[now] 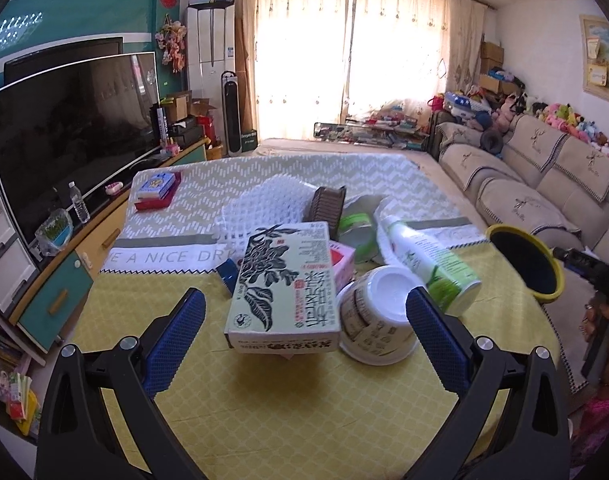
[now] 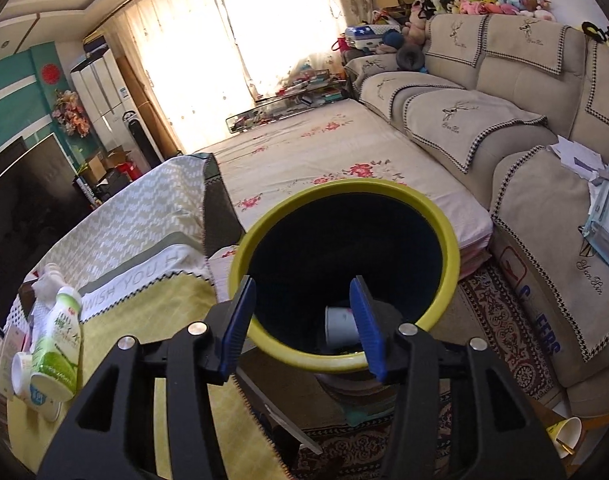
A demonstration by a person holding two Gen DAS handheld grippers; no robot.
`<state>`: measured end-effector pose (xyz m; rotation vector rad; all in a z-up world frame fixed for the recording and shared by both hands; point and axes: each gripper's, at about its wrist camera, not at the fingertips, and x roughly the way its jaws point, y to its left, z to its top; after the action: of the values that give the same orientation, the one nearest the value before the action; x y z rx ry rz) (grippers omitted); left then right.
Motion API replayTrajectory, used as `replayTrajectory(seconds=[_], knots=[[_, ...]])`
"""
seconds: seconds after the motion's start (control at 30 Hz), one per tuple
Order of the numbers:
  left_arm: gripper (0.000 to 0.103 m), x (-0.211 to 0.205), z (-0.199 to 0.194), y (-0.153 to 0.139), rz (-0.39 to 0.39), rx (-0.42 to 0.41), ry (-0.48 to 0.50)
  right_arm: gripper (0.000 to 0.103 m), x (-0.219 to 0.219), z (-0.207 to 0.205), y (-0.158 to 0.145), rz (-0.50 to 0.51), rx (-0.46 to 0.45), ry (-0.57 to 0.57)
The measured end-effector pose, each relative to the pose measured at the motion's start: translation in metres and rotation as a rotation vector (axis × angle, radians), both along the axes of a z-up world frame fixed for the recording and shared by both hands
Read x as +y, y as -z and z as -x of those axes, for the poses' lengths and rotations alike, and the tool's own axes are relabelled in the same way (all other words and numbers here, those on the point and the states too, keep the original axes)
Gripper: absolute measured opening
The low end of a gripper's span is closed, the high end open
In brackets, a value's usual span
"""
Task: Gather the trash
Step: 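Carry the paper cup over the yellow-rimmed bin and open the right tool, then grasp the green-and-white flower-print tea box with the left tool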
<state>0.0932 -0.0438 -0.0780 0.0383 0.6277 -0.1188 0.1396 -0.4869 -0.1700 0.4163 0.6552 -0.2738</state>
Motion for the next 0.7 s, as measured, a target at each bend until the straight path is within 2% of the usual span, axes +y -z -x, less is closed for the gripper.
replayTrajectory(seconds=[0.33, 0.7], knots=[[0.099, 0.013, -0.035, 0.032, -0.027, 0.081, -0.017, 0.047, 0.013, -0.004, 0.004, -0.009, 0.019, -0.044], [0.099, 0.014, -0.050, 0.050, -0.038, 0.090, -0.027, 0.048, 0.019, -0.008, 0.009, -0.023, 0.030, -0.069]])
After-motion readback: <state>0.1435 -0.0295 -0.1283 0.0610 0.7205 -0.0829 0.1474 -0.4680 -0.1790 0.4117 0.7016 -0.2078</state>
